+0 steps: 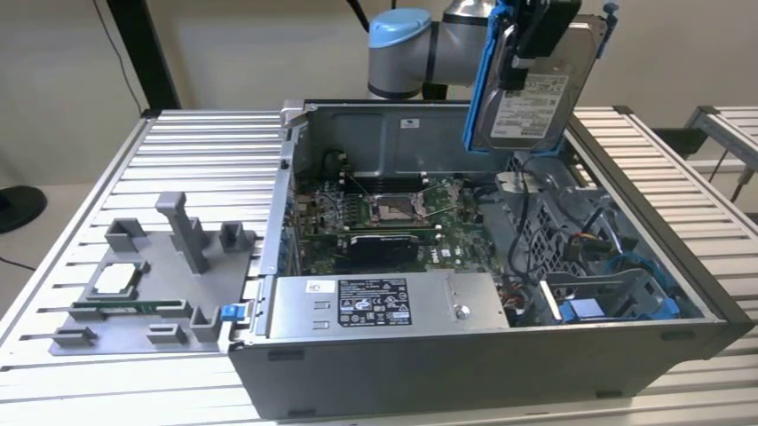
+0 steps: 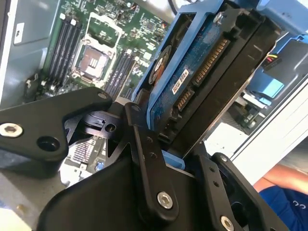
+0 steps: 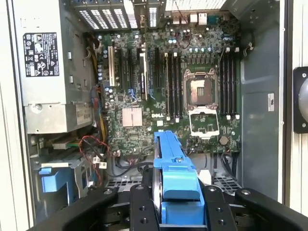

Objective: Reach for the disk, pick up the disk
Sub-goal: 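Pick up the disk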

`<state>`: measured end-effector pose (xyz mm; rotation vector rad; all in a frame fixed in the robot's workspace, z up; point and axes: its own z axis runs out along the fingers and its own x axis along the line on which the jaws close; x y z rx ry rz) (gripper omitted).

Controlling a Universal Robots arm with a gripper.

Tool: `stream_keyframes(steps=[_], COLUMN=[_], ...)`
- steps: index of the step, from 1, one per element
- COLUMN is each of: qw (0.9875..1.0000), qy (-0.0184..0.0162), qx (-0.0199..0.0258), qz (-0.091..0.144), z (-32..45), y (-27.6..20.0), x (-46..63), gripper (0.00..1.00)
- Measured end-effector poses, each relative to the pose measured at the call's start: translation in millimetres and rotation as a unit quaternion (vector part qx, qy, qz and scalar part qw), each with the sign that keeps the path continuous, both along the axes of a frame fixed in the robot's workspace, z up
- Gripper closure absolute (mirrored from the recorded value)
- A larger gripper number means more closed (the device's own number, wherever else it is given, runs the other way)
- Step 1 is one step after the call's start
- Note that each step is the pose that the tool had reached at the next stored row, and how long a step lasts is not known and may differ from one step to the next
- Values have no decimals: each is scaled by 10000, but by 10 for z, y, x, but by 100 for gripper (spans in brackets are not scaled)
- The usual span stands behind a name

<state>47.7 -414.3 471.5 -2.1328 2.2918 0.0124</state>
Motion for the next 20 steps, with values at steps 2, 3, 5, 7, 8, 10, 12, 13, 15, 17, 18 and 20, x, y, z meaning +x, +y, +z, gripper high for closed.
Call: stream_keyframes(steps=[2,3,5,7,8,10,12,13,15,17,18,20], qw=[10000,10000,10000,10000,10000,10000,10000,10000,10000,10000,10000,10000], qy=[5,8,14,19,22,27,31,34,37,39,40,41], qx=[0,0,0,0,-1,0,0,0,0,0,0,0], qz=[0,0,0,0,0,0,0,0,0,0,0,0], z=[0,-1,-2,-3,-3,-5,-6,-6,-7,-9,-9,-10], y=[-31,-48,-83,-117,-135,-171,-208,-226,-267,-309,-331,-373], x=[27,42,73,103,119,150,180,194,219,238,245,253], gripper=[100,100,100,100,100,100,100,100,100,100,100,100])
